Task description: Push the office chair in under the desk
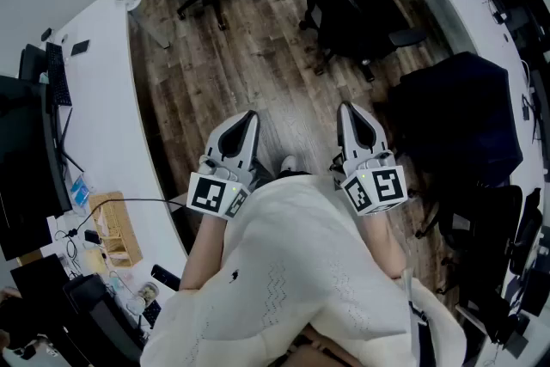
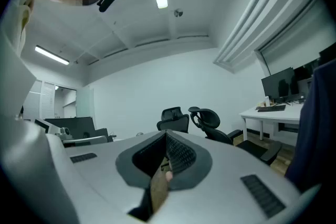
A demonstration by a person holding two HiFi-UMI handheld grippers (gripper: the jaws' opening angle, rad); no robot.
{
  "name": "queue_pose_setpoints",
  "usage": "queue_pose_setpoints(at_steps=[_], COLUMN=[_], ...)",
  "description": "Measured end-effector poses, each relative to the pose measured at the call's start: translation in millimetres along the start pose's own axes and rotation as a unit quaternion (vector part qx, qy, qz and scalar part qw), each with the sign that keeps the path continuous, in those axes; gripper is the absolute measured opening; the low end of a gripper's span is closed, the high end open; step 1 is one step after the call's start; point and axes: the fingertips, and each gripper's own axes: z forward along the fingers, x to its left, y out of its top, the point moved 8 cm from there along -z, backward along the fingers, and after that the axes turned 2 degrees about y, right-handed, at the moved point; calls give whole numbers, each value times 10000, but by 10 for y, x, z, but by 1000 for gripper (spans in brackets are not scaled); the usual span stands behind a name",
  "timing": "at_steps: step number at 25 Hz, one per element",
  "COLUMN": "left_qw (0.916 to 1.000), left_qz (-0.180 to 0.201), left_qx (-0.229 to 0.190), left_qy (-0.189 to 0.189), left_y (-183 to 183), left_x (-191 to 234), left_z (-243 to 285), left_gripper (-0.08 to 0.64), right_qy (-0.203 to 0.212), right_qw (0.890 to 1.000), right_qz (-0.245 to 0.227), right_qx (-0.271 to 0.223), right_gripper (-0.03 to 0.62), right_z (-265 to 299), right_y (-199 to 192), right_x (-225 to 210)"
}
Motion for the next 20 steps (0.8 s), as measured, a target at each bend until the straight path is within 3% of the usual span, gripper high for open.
queue_pose_setpoints(at_steps=[20], left_qw=[9990], left_qz=[-96], left_qx=[0], left_qy=[432], left_y=[-70], left_x=[158], left_z=[49], left_gripper=[14], right_qy=[277], right_qw=[9994], right_qz=[120], right_qx=[154], right_gripper=[0], right_z=[296], right_y=[-76], right_x=[-83])
